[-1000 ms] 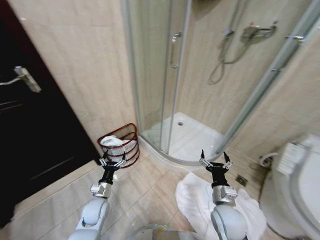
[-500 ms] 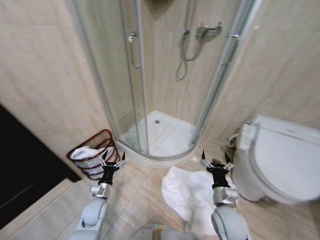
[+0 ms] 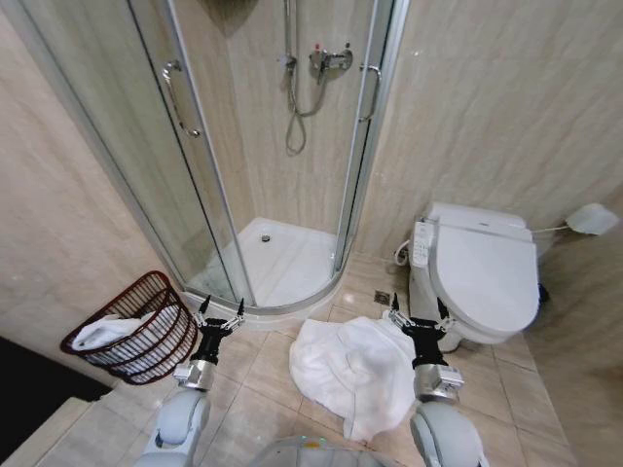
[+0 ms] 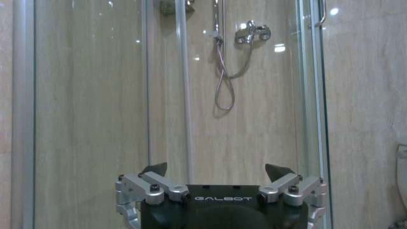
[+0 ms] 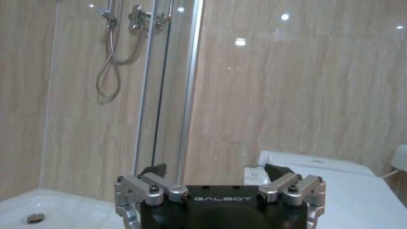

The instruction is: Discard the used towel into the hamper.

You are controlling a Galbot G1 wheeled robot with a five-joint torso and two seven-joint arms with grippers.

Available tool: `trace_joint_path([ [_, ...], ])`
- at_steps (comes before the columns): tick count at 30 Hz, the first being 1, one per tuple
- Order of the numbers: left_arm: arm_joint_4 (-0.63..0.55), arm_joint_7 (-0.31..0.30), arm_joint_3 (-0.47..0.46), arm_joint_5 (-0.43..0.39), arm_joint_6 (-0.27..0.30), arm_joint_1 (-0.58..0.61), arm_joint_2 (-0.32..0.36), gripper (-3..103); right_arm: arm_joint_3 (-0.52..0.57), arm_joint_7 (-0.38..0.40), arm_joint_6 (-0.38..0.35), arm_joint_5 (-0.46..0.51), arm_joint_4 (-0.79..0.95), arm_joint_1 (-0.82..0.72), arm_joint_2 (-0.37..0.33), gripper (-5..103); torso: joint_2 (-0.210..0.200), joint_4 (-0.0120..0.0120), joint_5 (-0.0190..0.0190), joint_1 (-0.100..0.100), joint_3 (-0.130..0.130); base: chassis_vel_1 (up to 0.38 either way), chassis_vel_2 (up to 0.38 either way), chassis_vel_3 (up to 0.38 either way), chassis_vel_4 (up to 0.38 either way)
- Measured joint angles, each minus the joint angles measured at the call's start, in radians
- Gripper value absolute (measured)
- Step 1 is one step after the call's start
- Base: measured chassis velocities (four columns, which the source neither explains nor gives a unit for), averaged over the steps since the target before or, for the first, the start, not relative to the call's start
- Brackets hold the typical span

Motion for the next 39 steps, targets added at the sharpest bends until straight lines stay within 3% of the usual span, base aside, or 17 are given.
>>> trace_joint_path([
  [14,0.013,0.011,-0.001,0.005,-0.008,0.002,0.003,100,0.0,0.006,0.013,0.0,-0.015,-0.004,0.002,100,-0.064,-0.0004,0.0,-0.025,-0.038,0.0,0.0,0.0,0.0],
  [27,0.019,-0.019,0.004,0.025,-0.008,-0.007,0.003,100,0.004,0.014,0.019,0.004,-0.017,-0.004,0.004,100,-0.124,-0.0006,0.0,-0.049,-0.075,-0.003,-0.005,-0.004,-0.003],
  [39,0.018,-0.019,0.003,0.021,-0.008,0.002,-0.002,100,0.008,0.017,0.023,0.007,-0.015,-0.014,0.004,100,-0.158,-0.0005,0.0,-0.063,-0.095,-0.022,-0.018,-0.02,-0.023],
])
